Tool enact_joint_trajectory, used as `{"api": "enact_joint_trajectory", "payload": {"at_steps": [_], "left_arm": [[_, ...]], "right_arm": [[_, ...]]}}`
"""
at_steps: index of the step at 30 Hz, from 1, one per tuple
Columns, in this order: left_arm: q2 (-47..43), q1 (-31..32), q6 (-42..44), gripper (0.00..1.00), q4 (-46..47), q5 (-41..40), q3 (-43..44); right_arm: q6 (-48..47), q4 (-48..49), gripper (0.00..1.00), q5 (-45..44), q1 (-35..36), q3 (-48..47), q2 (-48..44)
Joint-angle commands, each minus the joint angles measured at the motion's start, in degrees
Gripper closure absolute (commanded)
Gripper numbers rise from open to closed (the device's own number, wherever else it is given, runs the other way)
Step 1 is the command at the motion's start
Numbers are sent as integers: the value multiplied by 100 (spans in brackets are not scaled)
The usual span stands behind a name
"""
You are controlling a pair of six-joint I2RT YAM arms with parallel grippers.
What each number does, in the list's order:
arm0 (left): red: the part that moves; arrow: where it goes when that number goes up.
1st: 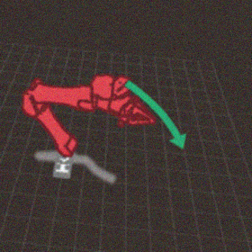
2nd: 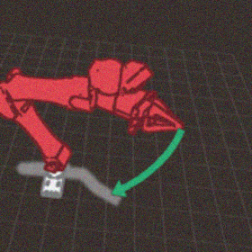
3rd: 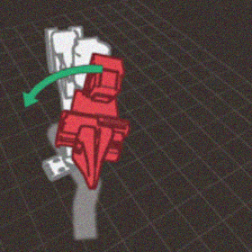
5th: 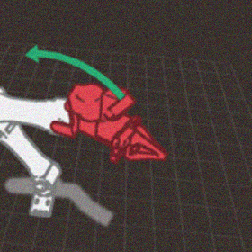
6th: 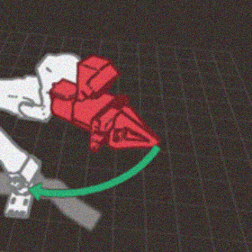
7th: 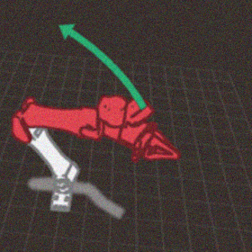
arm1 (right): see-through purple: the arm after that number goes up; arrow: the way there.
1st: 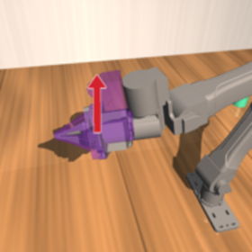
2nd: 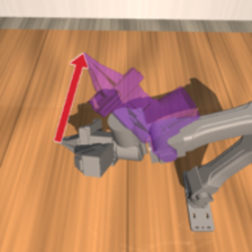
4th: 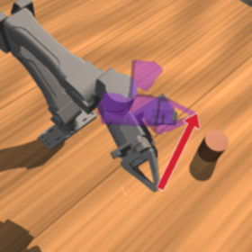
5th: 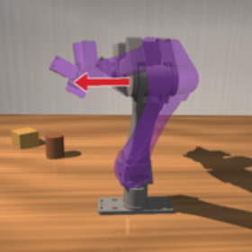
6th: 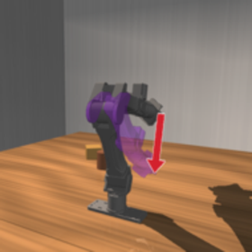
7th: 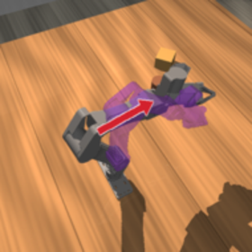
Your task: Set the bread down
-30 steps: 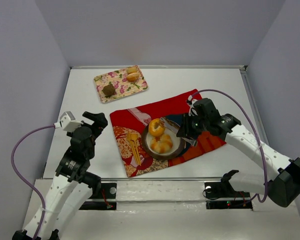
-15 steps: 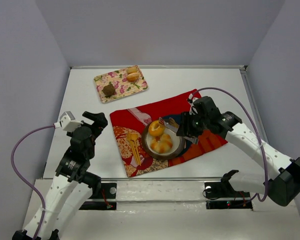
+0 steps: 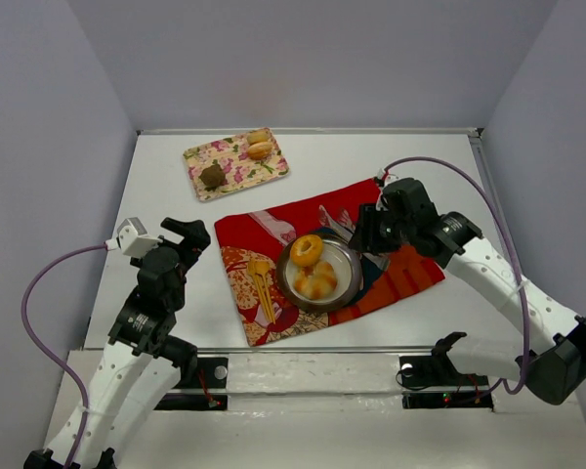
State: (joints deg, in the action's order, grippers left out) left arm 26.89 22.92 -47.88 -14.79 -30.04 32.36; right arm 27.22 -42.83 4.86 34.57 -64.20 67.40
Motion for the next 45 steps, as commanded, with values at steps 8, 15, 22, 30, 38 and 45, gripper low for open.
{"api": "enact_joint_trajectory", "payload": {"at_steps": [8, 15, 22, 30, 38, 45], "left_arm": [[9, 11, 15, 1, 318, -142, -28], [-26, 11, 15, 1, 318, -125, -37], [0, 11, 42, 1, 354, -72, -28], [88, 11, 24, 1, 363, -142, -28], [140, 11, 15, 1, 336, -283, -10], [263, 11, 7, 1, 310, -344, 42]], "right_arm": [[125, 599, 48, -1198, -3, -742, 168], [-94, 1021, 51, -1032, -466, -962, 669], [-235, 1848, 53, -530, -1794, -1015, 1099], [-1190, 1927, 57, -591, -3367, -2078, 2793], [-2230, 1901, 47, -1260, -3798, -2325, 3657], [-2660, 1752, 29, -1672, -3975, -2061, 3869]]}}
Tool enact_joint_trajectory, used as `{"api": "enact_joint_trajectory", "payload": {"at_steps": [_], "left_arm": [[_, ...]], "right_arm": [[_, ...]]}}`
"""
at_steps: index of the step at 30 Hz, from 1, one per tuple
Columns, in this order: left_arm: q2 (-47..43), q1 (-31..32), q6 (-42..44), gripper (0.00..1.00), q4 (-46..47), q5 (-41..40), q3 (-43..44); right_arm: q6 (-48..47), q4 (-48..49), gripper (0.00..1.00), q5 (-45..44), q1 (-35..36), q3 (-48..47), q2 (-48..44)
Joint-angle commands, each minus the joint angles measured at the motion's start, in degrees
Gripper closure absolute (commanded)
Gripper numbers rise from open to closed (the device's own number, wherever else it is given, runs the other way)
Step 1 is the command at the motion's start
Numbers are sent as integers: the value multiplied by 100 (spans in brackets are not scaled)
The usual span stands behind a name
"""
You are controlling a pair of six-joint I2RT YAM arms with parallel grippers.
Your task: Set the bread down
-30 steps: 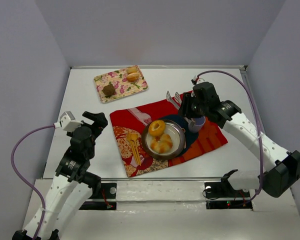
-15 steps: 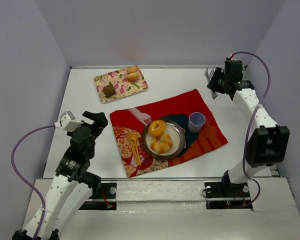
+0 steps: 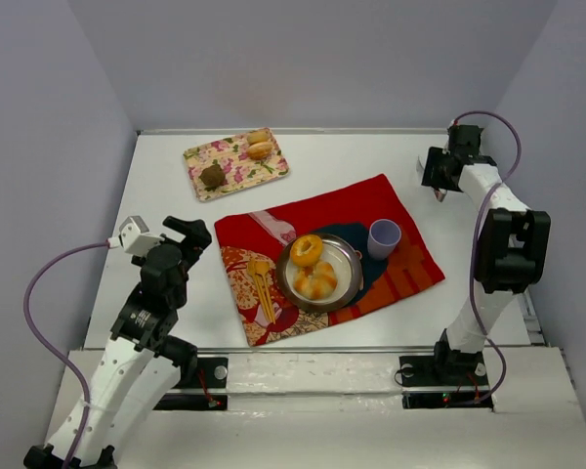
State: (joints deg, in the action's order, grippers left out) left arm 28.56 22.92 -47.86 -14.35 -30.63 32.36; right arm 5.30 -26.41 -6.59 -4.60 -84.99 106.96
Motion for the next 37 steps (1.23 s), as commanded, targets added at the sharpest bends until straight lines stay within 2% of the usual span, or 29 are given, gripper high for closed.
{"api": "enact_joint_trajectory", "payload": {"at_steps": [1, 2, 3, 5, 6, 11, 15, 19, 25, 29, 37], "left_arm": [[106, 11, 13, 1, 257, -277, 42], [106, 11, 4, 1, 257, -268, 42], [106, 11, 4, 1, 248, -250, 51], [89, 11, 13, 1, 213, -242, 60], [71, 11, 4, 1, 196, -241, 69], [-43, 11, -4, 1, 204, -215, 42], [-87, 11, 13, 1, 152, -189, 77], [-122, 11, 4, 1, 108, -232, 86], [-43, 11, -84, 1, 125, -294, 122], [299, 11, -127, 1, 213, -189, 209], [643, 11, -154, 1, 248, 118, 288]], "right_arm": [[-469, 67, 24, -641, -58, 79, -79], [-469, 66, 21, -764, -119, 79, -70], [-469, -38, 12, -982, -120, 79, -61], [-705, -109, 7, -1028, -120, 88, -70], [-732, -118, 0, -1176, -120, 114, -87], [-943, -136, 0, -1275, -120, 176, -429], [-777, -145, 0, -899, -120, 220, -981], [336, -136, 0, -467, -120, 561, -1938], [1735, 74, 0, -449, -120, 2081, -3397], [2079, 846, 0, -246, -120, 3380, -4392], [2588, 1621, 0, 316, -120, 4727, -5825]]}}
